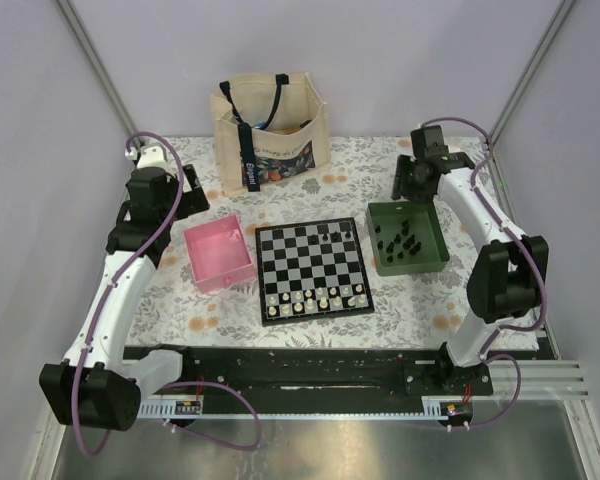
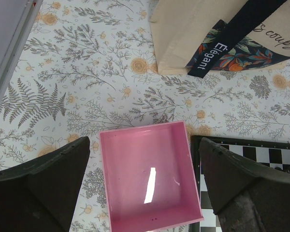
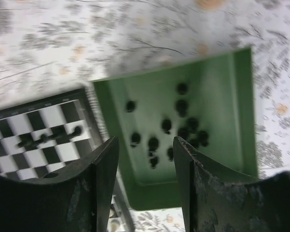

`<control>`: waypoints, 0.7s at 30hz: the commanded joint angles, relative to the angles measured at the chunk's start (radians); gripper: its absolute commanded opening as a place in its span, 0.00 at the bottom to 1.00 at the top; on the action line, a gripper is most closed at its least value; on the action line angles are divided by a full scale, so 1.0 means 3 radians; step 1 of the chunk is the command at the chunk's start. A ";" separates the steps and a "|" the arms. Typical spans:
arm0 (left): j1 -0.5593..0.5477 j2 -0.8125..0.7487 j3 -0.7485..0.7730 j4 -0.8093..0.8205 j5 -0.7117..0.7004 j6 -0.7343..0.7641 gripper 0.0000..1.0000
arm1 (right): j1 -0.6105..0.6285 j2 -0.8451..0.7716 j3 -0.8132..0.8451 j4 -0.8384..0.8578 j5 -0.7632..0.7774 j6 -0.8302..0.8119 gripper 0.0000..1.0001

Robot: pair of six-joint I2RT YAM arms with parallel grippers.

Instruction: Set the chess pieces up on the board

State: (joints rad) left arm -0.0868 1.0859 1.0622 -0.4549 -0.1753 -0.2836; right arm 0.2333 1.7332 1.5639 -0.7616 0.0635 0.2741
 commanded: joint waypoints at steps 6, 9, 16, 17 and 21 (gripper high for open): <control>0.0013 -0.0040 0.0033 0.0090 0.0012 0.0045 0.99 | -0.0317 0.0241 -0.0437 0.0105 0.0034 -0.0044 0.58; 0.0008 -0.0051 0.0033 0.0090 -0.0004 0.0051 0.99 | -0.0328 0.0307 -0.0422 0.0110 0.0069 -0.0060 0.58; 0.0008 -0.0035 0.0039 0.0095 0.0006 0.0045 0.99 | -0.0343 0.0394 -0.0391 0.0120 0.0029 -0.0034 0.58; 0.0013 -0.0030 0.0033 0.0095 0.0006 0.0045 0.99 | -0.0343 0.0399 -0.0396 0.0120 0.0034 -0.0039 0.58; 0.0008 -0.0030 0.0039 0.0095 0.0006 0.0045 0.99 | -0.0343 0.0430 -0.0396 0.0125 0.0023 -0.0044 0.57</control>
State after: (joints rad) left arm -0.0868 1.0859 1.0622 -0.4549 -0.1753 -0.2836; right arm 0.1364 1.8481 1.4246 -0.7444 0.0677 0.2668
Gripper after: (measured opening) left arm 0.988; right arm 0.578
